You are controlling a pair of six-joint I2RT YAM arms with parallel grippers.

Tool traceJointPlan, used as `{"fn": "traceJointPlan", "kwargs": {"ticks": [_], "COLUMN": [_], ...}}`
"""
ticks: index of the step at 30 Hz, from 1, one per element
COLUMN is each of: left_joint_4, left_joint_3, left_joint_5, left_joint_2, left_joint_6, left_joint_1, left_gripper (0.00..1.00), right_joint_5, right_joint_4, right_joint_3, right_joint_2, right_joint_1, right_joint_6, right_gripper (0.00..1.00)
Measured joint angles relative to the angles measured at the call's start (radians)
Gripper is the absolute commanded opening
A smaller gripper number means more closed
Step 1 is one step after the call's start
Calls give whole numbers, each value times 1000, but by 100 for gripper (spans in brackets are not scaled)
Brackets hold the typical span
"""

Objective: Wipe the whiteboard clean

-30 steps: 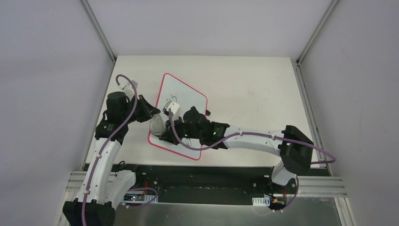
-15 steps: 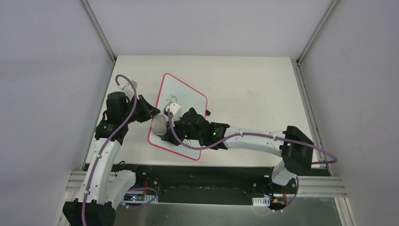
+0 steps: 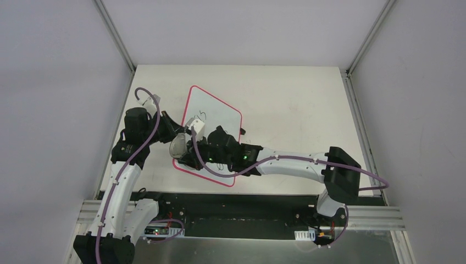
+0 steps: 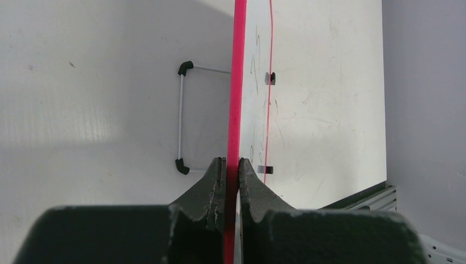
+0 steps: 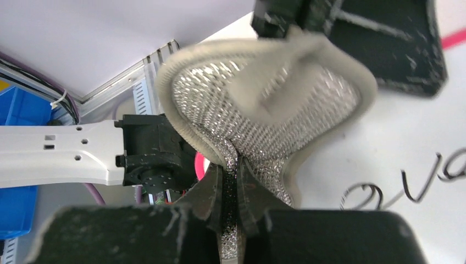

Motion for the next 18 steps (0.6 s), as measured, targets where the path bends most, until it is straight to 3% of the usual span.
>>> {"fn": "traceJointPlan", "kwargs": {"ticks": [9,14,18], "left_joint_4": [2,3,4], "left_joint_3": [0,0,0], "left_joint_5": [2,3,3], "left_joint_2": [-2,-2,-2], "left_joint_6": [-5,-7,-6], "left_joint_1": [0,0,0], "left_gripper": [0,0,0], "right_joint_5": [47,51,53], "right_joint_4": [195,187,89], "right_joint_3": [-320,-338,-256], "right_joint_2": [-128,-138,-114], "right_joint_1": [-56,-71,-60], "right_joint_6": [119,150,139], "right_gripper": [0,0,0]}}
